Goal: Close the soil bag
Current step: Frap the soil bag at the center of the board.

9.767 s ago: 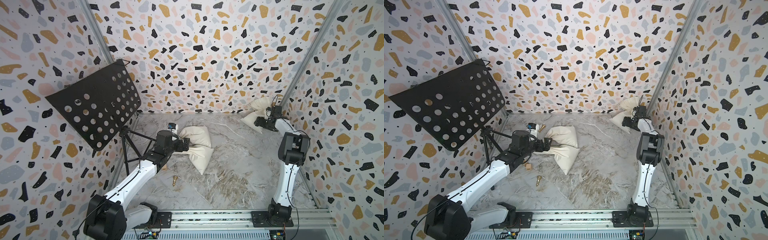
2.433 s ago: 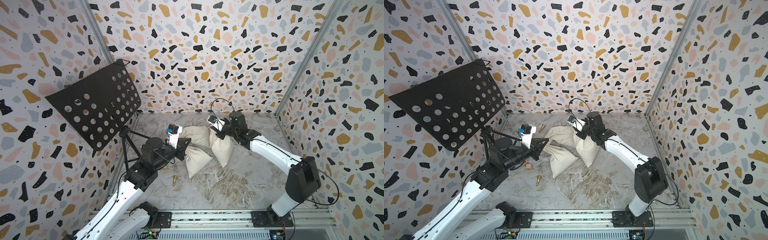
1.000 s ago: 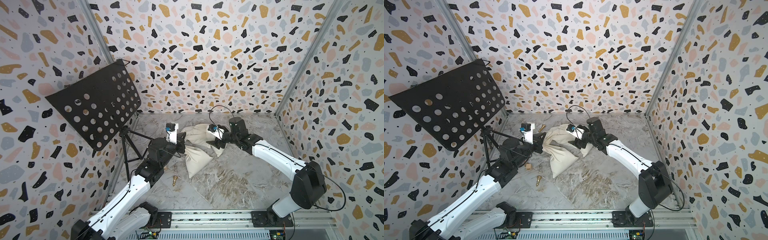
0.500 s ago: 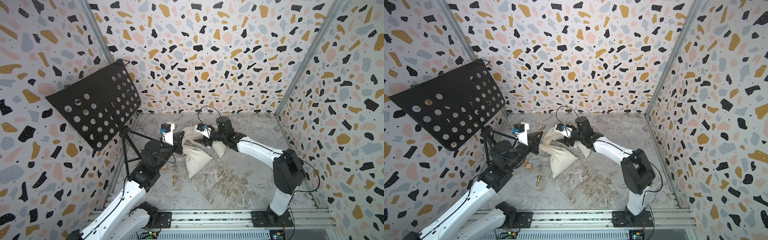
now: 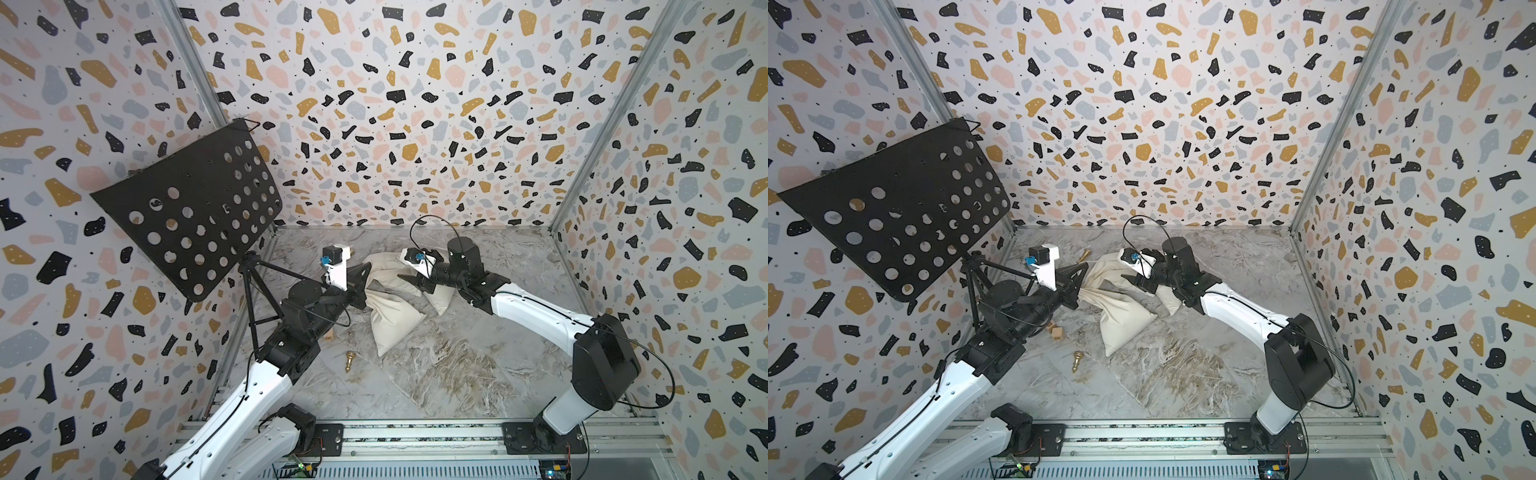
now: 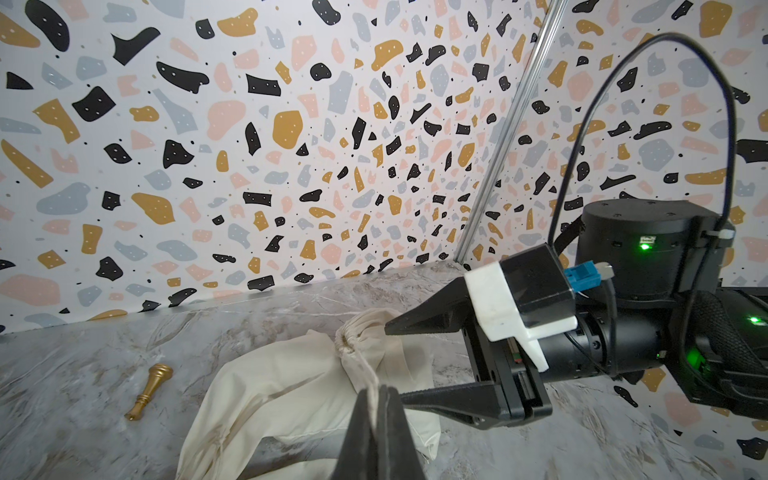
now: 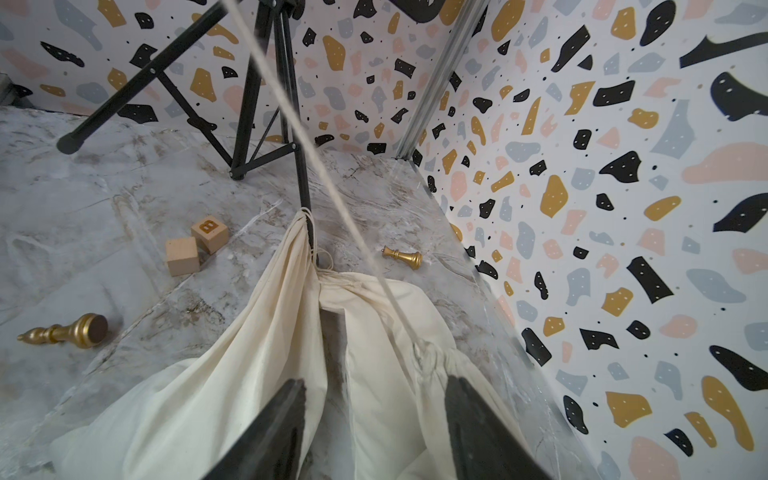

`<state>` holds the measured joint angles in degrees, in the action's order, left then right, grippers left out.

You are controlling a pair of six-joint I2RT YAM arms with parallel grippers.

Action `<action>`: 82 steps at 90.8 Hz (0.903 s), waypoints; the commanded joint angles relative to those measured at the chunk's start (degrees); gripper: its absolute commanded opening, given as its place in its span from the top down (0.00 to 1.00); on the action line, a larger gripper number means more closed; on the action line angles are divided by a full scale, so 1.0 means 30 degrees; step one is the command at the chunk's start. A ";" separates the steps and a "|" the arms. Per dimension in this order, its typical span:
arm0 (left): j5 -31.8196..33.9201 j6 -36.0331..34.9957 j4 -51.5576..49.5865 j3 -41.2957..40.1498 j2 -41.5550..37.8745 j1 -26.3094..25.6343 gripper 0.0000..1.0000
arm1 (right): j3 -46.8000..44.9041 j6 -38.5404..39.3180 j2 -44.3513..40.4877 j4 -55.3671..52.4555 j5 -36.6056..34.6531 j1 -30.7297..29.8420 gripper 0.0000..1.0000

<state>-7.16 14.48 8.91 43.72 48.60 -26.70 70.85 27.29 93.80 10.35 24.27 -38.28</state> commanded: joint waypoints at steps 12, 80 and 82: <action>-0.0566 0.0318 0.1104 0.1109 -0.0468 0.0101 1.00 | 0.3175 -0.0491 0.2238 0.0129 0.0681 -0.0101 0.49; -0.0942 0.1865 0.0200 0.3152 -0.5543 0.0110 1.00 | 0.1941 0.1797 0.3309 -0.7375 -1.0104 0.5422 0.91; -0.1083 0.1900 0.0255 0.3245 -0.5618 0.0110 1.00 | 0.1911 0.1838 0.3269 -0.7434 -1.0381 0.5609 0.91</action>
<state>-9.87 19.11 -6.20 45.98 40.36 -26.79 80.90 32.71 99.39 0.23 24.10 -35.38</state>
